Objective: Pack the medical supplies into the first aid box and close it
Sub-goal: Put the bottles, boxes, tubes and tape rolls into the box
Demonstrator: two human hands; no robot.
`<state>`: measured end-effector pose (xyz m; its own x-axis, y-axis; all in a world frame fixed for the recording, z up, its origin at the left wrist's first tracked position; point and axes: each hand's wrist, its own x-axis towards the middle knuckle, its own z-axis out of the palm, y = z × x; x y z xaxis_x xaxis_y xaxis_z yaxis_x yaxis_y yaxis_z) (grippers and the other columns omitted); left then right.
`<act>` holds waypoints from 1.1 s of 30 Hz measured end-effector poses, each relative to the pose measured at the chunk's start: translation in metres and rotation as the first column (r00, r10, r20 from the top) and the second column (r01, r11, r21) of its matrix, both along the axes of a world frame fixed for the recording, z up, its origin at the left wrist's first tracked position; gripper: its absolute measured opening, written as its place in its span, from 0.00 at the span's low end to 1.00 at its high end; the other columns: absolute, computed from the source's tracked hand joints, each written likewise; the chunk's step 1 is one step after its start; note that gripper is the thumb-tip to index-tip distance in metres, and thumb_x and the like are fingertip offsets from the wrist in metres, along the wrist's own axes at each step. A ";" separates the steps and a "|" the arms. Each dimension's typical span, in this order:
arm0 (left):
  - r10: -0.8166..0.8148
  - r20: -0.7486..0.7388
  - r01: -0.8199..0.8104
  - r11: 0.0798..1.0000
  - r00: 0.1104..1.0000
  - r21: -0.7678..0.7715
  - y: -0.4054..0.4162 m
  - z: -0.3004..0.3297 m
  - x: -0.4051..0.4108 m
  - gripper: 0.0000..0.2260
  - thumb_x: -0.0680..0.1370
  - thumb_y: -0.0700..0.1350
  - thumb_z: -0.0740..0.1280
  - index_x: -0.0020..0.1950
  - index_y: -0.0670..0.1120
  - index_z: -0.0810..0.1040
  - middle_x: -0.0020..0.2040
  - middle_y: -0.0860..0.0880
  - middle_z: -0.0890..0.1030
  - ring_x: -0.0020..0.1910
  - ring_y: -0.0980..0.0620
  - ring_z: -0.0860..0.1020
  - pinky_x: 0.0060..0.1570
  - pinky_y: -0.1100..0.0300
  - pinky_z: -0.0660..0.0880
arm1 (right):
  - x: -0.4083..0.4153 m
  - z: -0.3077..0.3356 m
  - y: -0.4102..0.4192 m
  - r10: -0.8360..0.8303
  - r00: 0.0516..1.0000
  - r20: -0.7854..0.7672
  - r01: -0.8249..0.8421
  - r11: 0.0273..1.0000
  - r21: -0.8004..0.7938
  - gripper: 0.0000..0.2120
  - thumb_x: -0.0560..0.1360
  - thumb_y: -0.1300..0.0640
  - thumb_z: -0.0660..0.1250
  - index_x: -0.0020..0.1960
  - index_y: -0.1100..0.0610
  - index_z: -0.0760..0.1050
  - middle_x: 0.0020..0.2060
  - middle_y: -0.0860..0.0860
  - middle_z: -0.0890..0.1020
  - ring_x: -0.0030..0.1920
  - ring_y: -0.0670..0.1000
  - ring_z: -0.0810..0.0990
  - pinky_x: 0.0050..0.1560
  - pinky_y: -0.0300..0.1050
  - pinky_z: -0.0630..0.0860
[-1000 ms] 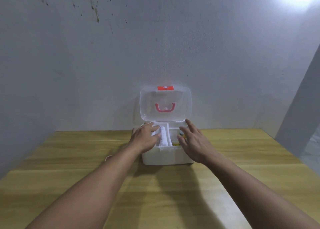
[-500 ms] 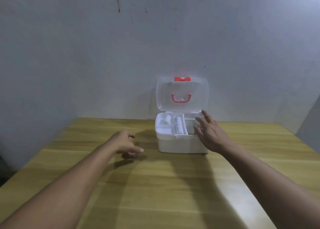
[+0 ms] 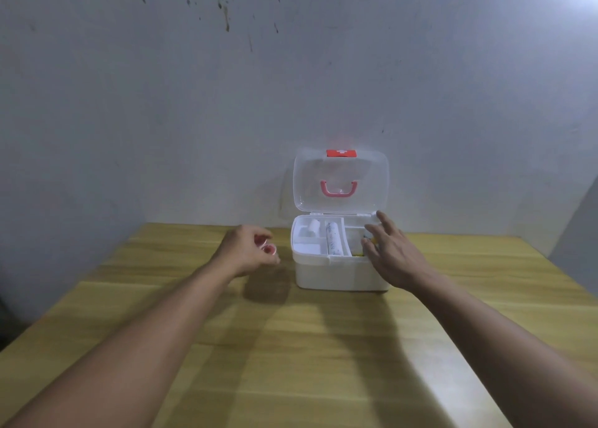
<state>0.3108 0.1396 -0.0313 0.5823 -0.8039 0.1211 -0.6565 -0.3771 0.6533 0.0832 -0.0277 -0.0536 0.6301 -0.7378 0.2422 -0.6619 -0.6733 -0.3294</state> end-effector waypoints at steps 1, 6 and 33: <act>-0.009 0.014 0.010 0.999 1.000 -0.043 -0.005 0.009 -0.006 0.16 0.65 0.46 0.77 0.52 0.50 0.82 0.46 0.49 0.81 0.45 0.51 0.77 0.48 0.63 0.70 | 0.000 0.000 0.000 -0.001 1.000 -0.001 0.001 1.000 0.001 0.23 0.81 0.46 0.52 0.72 0.55 0.64 0.78 0.55 0.52 0.74 0.59 0.62 0.71 0.55 0.63; -0.078 0.016 0.079 0.995 0.997 -0.063 -0.031 0.029 -0.039 0.14 0.64 0.46 0.76 0.49 0.51 0.82 0.43 0.50 0.79 0.48 0.49 0.80 0.49 0.58 0.74 | 0.000 0.000 0.001 0.000 1.000 0.009 0.000 1.000 0.007 0.22 0.81 0.46 0.53 0.72 0.55 0.64 0.78 0.54 0.52 0.74 0.59 0.61 0.71 0.54 0.63; -0.330 0.077 0.321 0.940 0.941 0.114 -0.037 -0.004 -0.046 0.18 0.73 0.48 0.54 0.56 0.45 0.77 0.64 0.50 0.77 0.67 0.47 0.71 0.71 0.49 0.64 | -0.001 -0.003 -0.003 0.006 1.000 0.031 -0.006 1.000 -0.007 0.22 0.81 0.45 0.52 0.71 0.53 0.66 0.78 0.53 0.52 0.74 0.56 0.62 0.70 0.55 0.66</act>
<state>0.2649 0.1028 -0.0358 0.2769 -0.9581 0.0729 -0.8103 -0.1921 0.5537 0.0826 -0.0305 -0.0571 0.6266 -0.7325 0.2662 -0.6476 -0.6794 -0.3450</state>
